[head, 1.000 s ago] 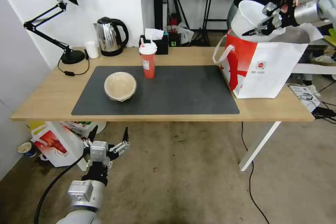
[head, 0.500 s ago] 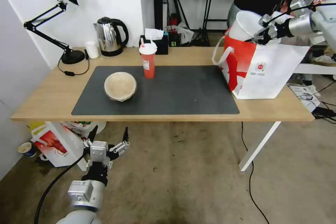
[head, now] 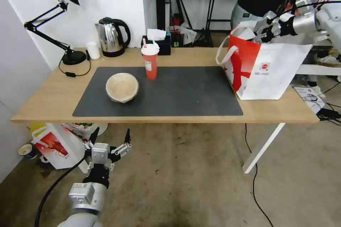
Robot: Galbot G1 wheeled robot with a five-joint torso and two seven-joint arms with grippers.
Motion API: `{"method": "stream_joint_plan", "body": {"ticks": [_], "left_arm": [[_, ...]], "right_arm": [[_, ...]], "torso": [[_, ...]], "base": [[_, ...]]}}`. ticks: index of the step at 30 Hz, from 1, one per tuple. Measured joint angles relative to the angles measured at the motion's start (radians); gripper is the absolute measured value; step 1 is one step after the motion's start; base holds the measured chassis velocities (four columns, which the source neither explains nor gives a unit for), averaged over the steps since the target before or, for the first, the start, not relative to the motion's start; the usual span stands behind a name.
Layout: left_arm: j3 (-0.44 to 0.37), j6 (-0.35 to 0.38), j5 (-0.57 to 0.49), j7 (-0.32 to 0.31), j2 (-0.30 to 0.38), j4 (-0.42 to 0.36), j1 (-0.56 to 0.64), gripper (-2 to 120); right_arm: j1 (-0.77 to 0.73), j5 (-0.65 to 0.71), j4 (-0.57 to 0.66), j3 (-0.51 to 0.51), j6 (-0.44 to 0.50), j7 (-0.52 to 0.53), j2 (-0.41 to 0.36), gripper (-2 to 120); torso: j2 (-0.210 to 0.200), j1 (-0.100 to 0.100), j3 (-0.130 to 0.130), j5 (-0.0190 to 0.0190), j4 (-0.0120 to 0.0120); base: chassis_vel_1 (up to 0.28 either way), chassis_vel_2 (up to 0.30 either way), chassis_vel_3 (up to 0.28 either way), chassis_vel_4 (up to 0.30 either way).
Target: Pick up the trash from the table and place it into the takeout bag.
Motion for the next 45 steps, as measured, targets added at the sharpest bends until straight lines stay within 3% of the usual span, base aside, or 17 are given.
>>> {"method": "stream_joint_plan", "body": {"ticks": [1, 4, 5, 8, 13, 25, 29, 32, 39, 41, 42, 44, 45], "left_arm": [[0.0, 0.0, 0.0, 0.0, 0.0, 0.0, 0.0, 100], [0.0, 0.0, 0.0, 0.0, 0.0, 0.0, 0.0, 100], [0.0, 0.0, 0.0, 0.0, 0.0, 0.0, 0.0, 100], [0.0, 0.0, 0.0, 0.0, 0.0, 0.0, 0.0, 100], [0.0, 0.0, 0.0, 0.0, 0.0, 0.0, 0.0, 100], [0.0, 0.0, 0.0, 0.0, 0.0, 0.0, 0.0, 100], [0.0, 0.0, 0.0, 0.0, 0.0, 0.0, 0.0, 100], [0.0, 0.0, 0.0, 0.0, 0.0, 0.0, 0.0, 100], [0.0, 0.0, 0.0, 0.0, 0.0, 0.0, 0.0, 100], [0.0, 0.0, 0.0, 0.0, 0.0, 0.0, 0.0, 100], [0.0, 0.0, 0.0, 0.0, 0.0, 0.0, 0.0, 100], [0.0, 0.0, 0.0, 0.0, 0.0, 0.0, 0.0, 100], [0.0, 0.0, 0.0, 0.0, 0.0, 0.0, 0.0, 100]], "right_arm": [[0.0, 0.0, 0.0, 0.0, 0.0, 0.0, 0.0, 48], [0.004, 0.002, -0.001, 0.0, 0.0, 0.007, 0.005, 68], [0.004, 0.002, -0.001, 0.0, 0.0, 0.007, 0.005, 68], [0.008, 0.003, -0.005, 0.0, 0.0, 0.013, 0.015, 86], [0.014, 0.003, -0.006, 0.003, 0.002, 0.023, 0.022, 99], [0.01, 0.083, 0.049, 0.064, 0.001, 0.087, 0.026, 100], [-0.012, 0.13, 0.085, 0.129, 0.0, 0.142, 0.024, 100], [-0.105, 0.274, 0.226, 0.257, 0.015, 0.324, 0.008, 100], [-0.179, 0.356, 0.35, 0.331, 0.053, 0.533, -0.005, 100], [-0.27, 0.426, 0.502, 0.386, 0.088, 0.786, -0.015, 100], [-0.27, 0.426, 0.502, 0.386, 0.088, 0.786, -0.015, 100], [-0.413, 0.445, 0.706, 0.44, 0.119, 1.026, -0.029, 100], [-0.413, 0.445, 0.706, 0.44, 0.119, 1.026, -0.029, 100]], "torso": [[0.0, 0.0, 0.0, 0.0, 0.0], [0.0, 0.0, 0.0, -0.0001, 0.0001], [0.0, 0.0, 0.0, -0.0001, 0.0001], [0.0, 0.0, 0.0, -0.0001, 0.0002], [0.0, 0.0, 0.0, -0.0001, 0.0], [0.0, 0.0, 0.0, -0.0001, 0.0001], [0.0, 0.0, 0.0, -0.0002, 0.0001], [0.0, 0.0, 0.0, -0.0001, 0.0003], [0.0, 0.0, 0.0, -0.0002, -0.0004], [0.0, 0.0, 0.0, -0.0004, 0.0004], [0.0, 0.0, 0.0, -0.0004, 0.0004], [0.0, 0.0, 0.0, 0.0005, 0.0003], [0.0, 0.0, 0.0, 0.0005, 0.0003]], "base": [[0.0, 0.0, 0.0, 0.0], [0.0, 0.0, 0.0, 0.0], [0.0, 0.0, 0.0, 0.0], [0.0, 0.0, 0.0, 0.0], [0.0, 0.0, 0.0, 0.0], [0.0, 0.0, 0.0, 0.0], [0.0, 0.0, 0.0, 0.0], [0.0, 0.0, 0.0, 0.0], [0.0, 0.0, 0.0, 0.0], [0.0, 0.0, 0.0, 0.0], [0.0, 0.0, 0.0, 0.0], [0.0, 0.0, 0.0, 0.0], [0.0, 0.0, 0.0, 0.0]]}}
